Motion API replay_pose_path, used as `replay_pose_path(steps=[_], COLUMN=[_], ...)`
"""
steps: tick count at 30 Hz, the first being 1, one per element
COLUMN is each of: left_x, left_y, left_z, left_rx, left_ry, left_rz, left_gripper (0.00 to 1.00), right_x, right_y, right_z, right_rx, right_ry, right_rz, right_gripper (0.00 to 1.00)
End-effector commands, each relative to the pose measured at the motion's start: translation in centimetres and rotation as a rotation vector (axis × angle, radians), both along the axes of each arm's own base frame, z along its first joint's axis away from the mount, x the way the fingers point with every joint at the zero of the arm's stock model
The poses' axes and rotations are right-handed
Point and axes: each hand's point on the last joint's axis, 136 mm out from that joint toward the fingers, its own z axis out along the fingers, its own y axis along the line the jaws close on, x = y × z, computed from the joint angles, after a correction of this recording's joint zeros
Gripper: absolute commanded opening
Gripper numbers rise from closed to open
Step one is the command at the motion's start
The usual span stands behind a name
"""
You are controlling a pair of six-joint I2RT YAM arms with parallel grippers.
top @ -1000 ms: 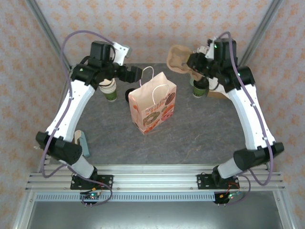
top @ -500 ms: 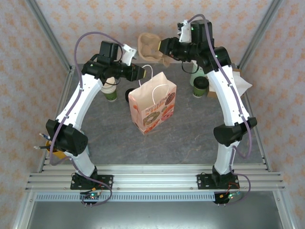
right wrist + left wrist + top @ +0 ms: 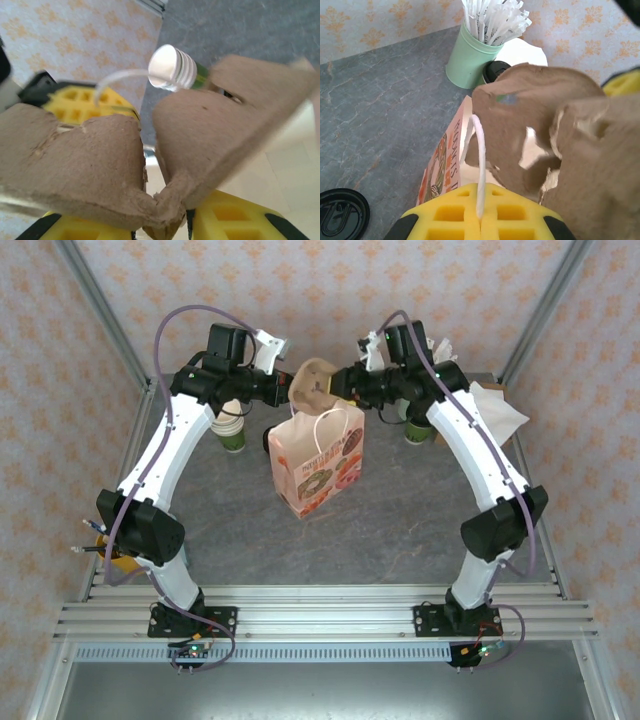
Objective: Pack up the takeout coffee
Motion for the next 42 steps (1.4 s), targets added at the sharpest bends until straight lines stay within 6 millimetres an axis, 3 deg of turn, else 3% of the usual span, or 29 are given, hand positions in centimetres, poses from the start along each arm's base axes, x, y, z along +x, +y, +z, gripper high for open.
replay_pose_path(steps=[1, 5, 10, 14, 18, 20, 22, 24, 27, 31, 35, 42], left_x=[-0.1, -0.4, 0.1, 0.6, 1.1, 1.3, 1.4, 1.4, 1.7, 2.2, 2.5, 2.8], left_y=[0.0, -0.4, 0.4, 1.7, 3.1, 3.5, 3.6, 3.6, 3.4, 3.3, 3.0, 2.2], left_z=[0.8, 0.3, -0.1, -0.6, -0.8, -0.8, -0.6, -0.2, 0.2, 0.0, -0.3, -0.5], left_rx=[-0.025, -0.038, 0.015, 0.079, 0.112, 0.119, 0.123, 0.121, 0.109, 0.088, 0.051, -0.020], left_ry=[-0.015, -0.001, -0.019, -0.037, -0.055, -0.057, -0.058, -0.065, -0.064, -0.032, -0.020, -0.041], left_rz=[-0.010, -0.038, -0.008, 0.048, 0.103, 0.112, 0.113, 0.109, 0.112, 0.131, 0.149, 0.130], left_gripper=[0.00, 0.00, 0.00, 0.00, 0.00, 0.00, 0.00, 0.00, 0.00, 0.00, 0.00, 0.00], right_x=[-0.8, -1.1, -1.7, -2.3, -4.9, -6.8, -9.2, -11.4, -13.5, -12.9, -13.0, -8.5], right_y=[-1.1, -1.1, -2.6, -6.9, -12.9, -14.8, -16.6, -18.1, -18.2, -18.4, -18.0, -14.2], right_z=[3.8, 3.7, 5.4, 6.7, 6.8, 6.4, 4.0, -0.2, -5.9, -11.0, -16.7, -23.5], right_rx=[0.049, 0.022, -0.007, -0.083, -0.187, -0.220, -0.310, -0.422, -0.507, -0.652, -0.853, -0.910], right_ry=[-0.124, -0.137, -0.212, -0.249, -0.207, -0.167, -0.059, 0.128, 0.355, 0.479, 0.585, 0.512], right_rz=[-0.019, 0.015, -0.011, -0.156, -0.324, -0.362, -0.385, -0.405, -0.404, -0.410, -0.242, -0.099], right_gripper=[0.31, 0.30, 0.29, 0.29, 0.28, 0.29, 0.29, 0.29, 0.30, 0.30, 0.31, 0.35])
